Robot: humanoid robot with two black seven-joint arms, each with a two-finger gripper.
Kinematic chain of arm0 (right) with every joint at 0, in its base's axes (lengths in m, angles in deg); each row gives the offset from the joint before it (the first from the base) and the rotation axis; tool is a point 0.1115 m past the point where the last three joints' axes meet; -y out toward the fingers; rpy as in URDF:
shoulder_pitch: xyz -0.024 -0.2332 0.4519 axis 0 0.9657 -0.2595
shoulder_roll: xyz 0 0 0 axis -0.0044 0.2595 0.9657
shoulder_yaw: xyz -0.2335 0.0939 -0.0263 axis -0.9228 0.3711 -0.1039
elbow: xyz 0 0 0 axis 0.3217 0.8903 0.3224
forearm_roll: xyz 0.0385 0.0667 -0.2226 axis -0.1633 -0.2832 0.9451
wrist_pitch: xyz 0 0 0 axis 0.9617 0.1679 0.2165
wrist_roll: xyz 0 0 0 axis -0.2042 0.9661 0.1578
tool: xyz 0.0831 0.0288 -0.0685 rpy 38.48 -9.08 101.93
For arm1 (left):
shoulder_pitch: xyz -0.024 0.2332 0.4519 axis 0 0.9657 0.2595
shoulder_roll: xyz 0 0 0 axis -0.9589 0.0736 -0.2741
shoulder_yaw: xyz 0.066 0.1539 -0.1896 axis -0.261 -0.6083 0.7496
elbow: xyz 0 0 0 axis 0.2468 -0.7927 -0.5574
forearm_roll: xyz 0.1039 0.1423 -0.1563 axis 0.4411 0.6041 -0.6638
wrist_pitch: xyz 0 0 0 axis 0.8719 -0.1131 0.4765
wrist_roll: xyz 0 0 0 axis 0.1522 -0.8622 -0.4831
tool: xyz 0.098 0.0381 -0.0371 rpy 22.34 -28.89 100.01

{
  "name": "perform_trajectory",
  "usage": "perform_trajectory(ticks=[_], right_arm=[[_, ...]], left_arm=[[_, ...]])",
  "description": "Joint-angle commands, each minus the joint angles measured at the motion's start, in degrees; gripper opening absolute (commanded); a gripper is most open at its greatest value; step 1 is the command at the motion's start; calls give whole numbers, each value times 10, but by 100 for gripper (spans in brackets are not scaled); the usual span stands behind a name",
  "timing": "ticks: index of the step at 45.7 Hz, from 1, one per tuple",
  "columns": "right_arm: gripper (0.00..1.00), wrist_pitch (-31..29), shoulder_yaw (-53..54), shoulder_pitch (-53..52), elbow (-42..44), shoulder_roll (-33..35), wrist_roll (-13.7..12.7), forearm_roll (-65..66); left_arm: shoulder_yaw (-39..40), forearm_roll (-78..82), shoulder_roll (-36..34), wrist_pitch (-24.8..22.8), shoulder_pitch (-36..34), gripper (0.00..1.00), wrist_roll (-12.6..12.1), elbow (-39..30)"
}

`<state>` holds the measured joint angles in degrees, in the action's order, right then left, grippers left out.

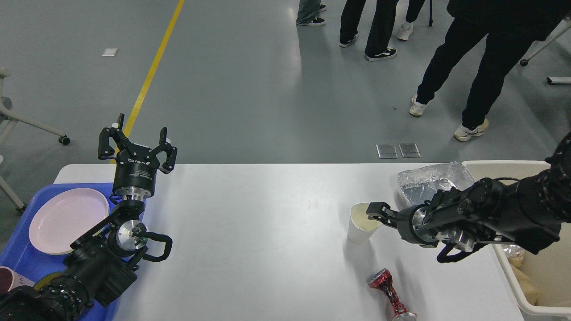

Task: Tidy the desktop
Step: 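Reach the right gripper to the white paper cup and grasp it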

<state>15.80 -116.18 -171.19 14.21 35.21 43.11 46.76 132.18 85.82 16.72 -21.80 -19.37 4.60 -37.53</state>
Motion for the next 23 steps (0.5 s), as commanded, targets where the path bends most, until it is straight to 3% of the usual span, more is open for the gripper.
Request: perform_trajectory(ticks=[1,3,4,6,13,23], right_arm=[[55,31,0,20,4,-2,0,1],[20,47,-1,22,4,-2,0,1],[10,55,-1,22,4,-1,0,1],[0,68,-1,22,4,-1,1,1],[0,103,1,22,-2,0,2,1],[0,106,0,19,-17,4,2,1]], left_arm=[[0,0,-1,0,0,97,0,0],[0,0,0,0,0,97,0,0],[0,0,0,0,0,97,0,0],[0,0,0,0,0,97,0,0],[0,0,0,0,0,97,0,0],[0,0,0,0,0,97,0,0]])
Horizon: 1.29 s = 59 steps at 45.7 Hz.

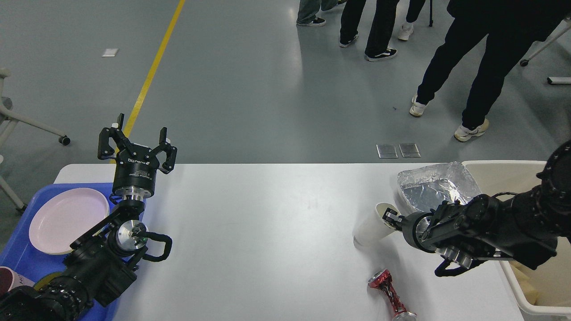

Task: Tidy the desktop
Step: 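Reach the right gripper to the white paper cup and grasp it, then lift the paper cup and drop it into the white bin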

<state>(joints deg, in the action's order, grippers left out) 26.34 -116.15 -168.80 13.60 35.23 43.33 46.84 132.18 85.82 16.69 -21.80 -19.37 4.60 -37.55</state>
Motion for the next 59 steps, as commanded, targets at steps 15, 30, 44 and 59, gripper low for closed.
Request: perform_trajectory(ticks=[15,30,44,59], right_arm=[[0,-38,-19,-154,-174,105,3,31],[0,-368,-105,-514,-254,176,6,198],[0,-401,-125,-502,-196,239,4,243],[0,-282,-38,-32,289,304,13,278]], left_arm=[[0,0,-1,0,0,97,0,1],[0,0,-1,0,0,97,0,0],[0,0,0,0,0,97,0,1],[0,0,0,0,0,97,0,0]])
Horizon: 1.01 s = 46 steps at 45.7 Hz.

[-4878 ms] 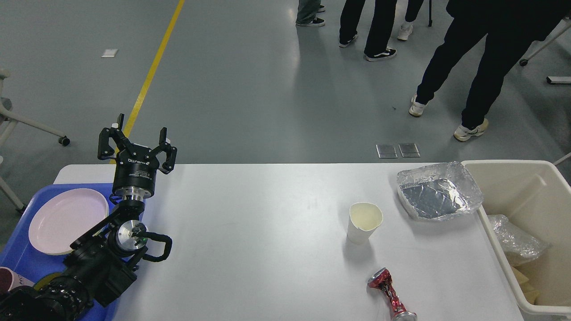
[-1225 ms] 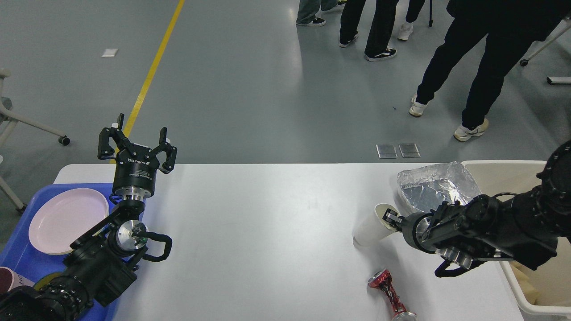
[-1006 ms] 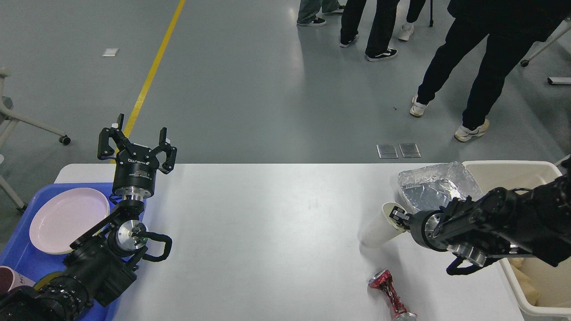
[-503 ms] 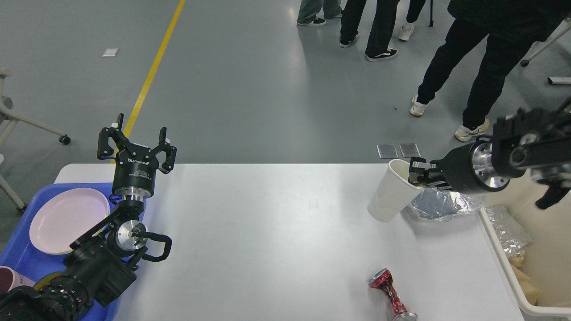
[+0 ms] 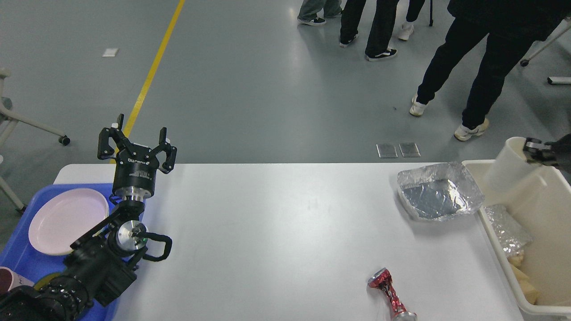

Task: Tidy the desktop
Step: 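Lift the paper cup and drop it into the white bin, then move the right gripper to the foil tray and grasp its edge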

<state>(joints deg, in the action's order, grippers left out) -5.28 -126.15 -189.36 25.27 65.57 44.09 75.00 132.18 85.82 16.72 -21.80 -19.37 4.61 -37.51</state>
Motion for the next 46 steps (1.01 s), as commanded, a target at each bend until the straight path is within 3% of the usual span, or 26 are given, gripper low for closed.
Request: perform_trajectory(ticks=[1,5,11,15,16,17,18,20,21,36,42,46], right_arm=[[0,46,82,211,205,-1,6,-4],[0,104,157,374,350,-20,5,-5],[0,143,271,595,568,-135,5,-56],[0,149,288,628,593,-161,3,-93],[8,149,287,629,593,-161,3,-96],[50,149,287,629,593,-161,3,-98],[99,151,287,630,593,-163,2,-100],[96,154,287,634,594,-164,3,-102],[100,157,287,635,593,-165,2,-102],[100,160,297,615,580,-163,-1,-105],[100,155,294,532,505,-134,-1,-105],[100,145,287,457,408,-91,-1,-99]], left_arm=[[0,0,0,0,0,97,0,0],[0,0,-1,0,0,97,0,0],[0,0,-1,0,0,97,0,0],[0,0,0,0,0,97,0,0],[0,0,0,0,0,97,0,0],[0,0,0,0,0,97,0,0],[0,0,0,0,-1,97,0,0],[0,0,0,0,0,97,0,0],[0,0,0,0,0,97,0,0],[0,0,0,0,0,97,0,0],[0,0,0,0,0,97,0,0],[0,0,0,0,0,97,0,0]])
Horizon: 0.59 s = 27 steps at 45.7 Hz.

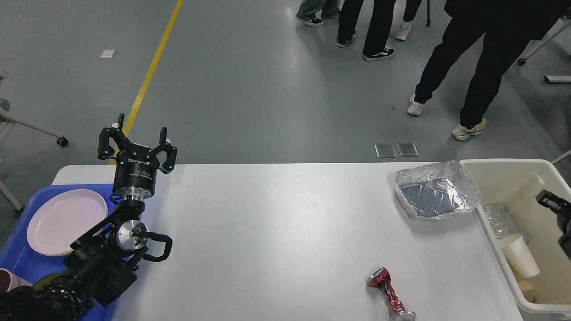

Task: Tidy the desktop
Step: 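Move the right gripper to the foil tray and grasp its edge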

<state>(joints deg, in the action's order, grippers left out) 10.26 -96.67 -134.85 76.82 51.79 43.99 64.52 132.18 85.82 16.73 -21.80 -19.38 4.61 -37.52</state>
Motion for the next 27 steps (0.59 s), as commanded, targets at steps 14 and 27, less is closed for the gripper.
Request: perform_trajectory(ticks=[14,27], right_arm=[[100,-95,-224,-507,-569,102,1,39],[100,-166,-266,-753,-898,52,3,79]], left_arm=[[0,0,0,0,-1,97,0,0],[0,0,-1,0,0,97,0,1]])
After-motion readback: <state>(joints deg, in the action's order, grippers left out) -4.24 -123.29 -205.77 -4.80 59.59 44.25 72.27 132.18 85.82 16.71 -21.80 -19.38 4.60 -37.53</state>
